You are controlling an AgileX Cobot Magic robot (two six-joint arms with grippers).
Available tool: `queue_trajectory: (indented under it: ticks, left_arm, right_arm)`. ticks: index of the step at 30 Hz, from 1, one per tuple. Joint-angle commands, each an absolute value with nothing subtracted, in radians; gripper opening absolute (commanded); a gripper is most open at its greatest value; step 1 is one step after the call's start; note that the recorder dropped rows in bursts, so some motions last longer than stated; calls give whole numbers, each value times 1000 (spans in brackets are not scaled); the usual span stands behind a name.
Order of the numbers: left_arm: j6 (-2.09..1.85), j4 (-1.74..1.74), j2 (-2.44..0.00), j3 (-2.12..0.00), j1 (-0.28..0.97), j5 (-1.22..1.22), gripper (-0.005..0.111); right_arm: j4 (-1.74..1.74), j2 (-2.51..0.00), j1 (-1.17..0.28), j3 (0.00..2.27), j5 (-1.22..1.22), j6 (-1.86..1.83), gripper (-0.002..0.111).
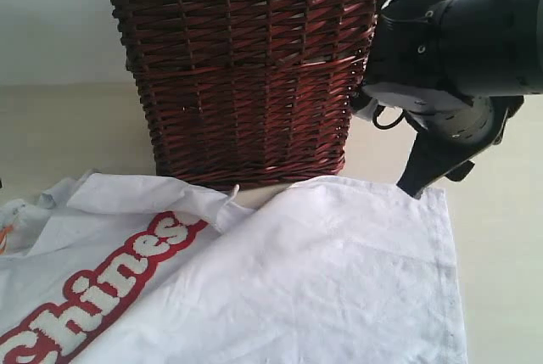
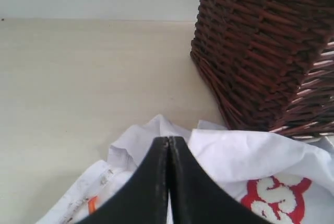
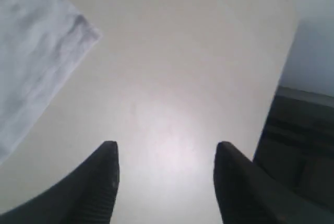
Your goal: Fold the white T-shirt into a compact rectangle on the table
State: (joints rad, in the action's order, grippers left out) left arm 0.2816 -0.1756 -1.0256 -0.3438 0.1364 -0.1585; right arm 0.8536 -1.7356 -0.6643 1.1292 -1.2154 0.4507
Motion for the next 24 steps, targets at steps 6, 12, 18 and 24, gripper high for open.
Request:
queue_trajectory:
  ticks: [6,12,18,24]
  left_arm:
    - [300,-240,-1048,-341,375,-116,0]
    - [300,-247,-1142,-361,407,-104,0]
    - [300,-249,-1147,-370,407,-94,0]
    - [300,-249,-1131,-370,407,-58,0]
  right_arm:
    - [-142,-1619,-673,1079,-982,-143,0]
    - [-433,-1667,-697,920,-999,-457,0]
    - [88,-1756,-744,850,-953,42,0]
    - [297,-1977,-735,845,-951,248,0]
